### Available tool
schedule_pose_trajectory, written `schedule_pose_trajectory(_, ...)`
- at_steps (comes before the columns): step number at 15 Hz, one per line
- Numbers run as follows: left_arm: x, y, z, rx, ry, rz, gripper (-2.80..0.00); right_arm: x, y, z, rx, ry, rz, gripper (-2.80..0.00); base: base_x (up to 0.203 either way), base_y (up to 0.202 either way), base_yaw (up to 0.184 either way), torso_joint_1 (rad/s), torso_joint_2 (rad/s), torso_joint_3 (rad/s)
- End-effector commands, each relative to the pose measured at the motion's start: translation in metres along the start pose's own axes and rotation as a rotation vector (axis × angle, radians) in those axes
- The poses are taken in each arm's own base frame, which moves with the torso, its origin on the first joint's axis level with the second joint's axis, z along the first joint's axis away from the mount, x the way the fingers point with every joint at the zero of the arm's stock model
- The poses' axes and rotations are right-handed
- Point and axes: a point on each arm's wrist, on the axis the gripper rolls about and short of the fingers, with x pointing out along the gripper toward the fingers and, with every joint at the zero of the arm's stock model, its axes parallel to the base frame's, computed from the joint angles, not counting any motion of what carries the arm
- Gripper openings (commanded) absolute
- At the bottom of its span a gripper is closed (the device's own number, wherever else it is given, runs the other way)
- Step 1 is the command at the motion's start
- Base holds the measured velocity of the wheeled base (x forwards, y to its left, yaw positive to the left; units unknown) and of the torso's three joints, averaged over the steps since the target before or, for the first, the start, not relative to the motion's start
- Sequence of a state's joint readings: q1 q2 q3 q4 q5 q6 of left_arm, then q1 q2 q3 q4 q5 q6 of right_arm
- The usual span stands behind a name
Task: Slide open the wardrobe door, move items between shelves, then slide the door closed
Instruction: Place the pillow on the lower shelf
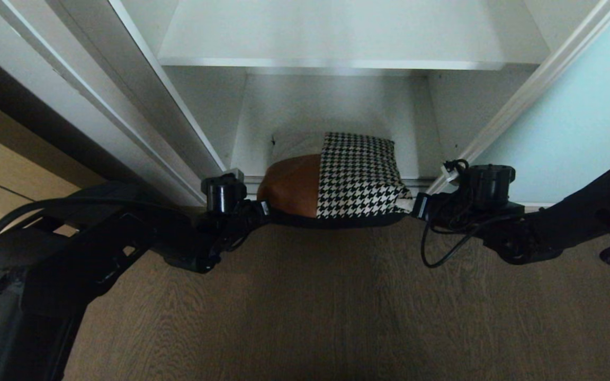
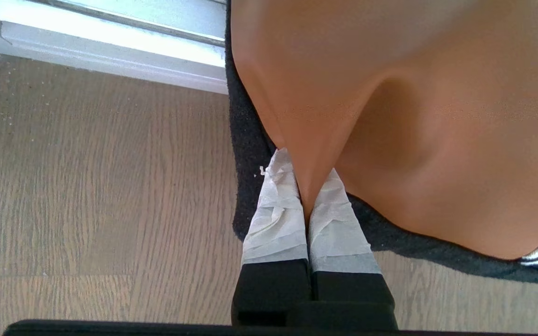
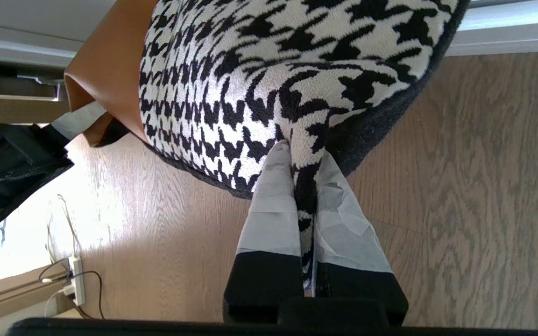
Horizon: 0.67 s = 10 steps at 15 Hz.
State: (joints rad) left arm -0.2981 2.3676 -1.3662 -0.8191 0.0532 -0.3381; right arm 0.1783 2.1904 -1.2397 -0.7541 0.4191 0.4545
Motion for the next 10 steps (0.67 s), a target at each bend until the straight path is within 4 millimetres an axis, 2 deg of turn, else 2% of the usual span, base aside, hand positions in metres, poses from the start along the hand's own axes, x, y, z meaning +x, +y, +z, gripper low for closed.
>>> schedule_pose_trajectory(1,-0.002,-0.002,0.005,-0.003,-0.014,-0.004,-2.8,-0.002,0.003,0.003,-0.003,-0.009,0.008,-2.8,0.0,0.0,0.0,0.0,0.0,0.0)
schedule_pose_trajectory(4,-0.001,-0.001,-0.002,0.009,0.003,0.001,-2.8,-0.002,0.002,0.002,0.0,-0.003,0.005,-2.8,0.0,0.0,0.0,0.0,0.0,0.0)
schedule_pose_trajectory(7,0.001,-0.002,0.0,0.012,-0.005,-0.004,-2.8,0.003,-0.002,-0.003,0.007,0.008,0.0,-2.8,0.0,0.0,0.0,0.0,0.0,0.0)
schedule_pose_trajectory(10,0.005,0.001,-0.007,0.012,0.007,0.003,-2.8,0.014,-0.006,-0.013,0.012,0.027,0.0,-2.8,0.0,0.0,0.0,0.0,0.0,0.0)
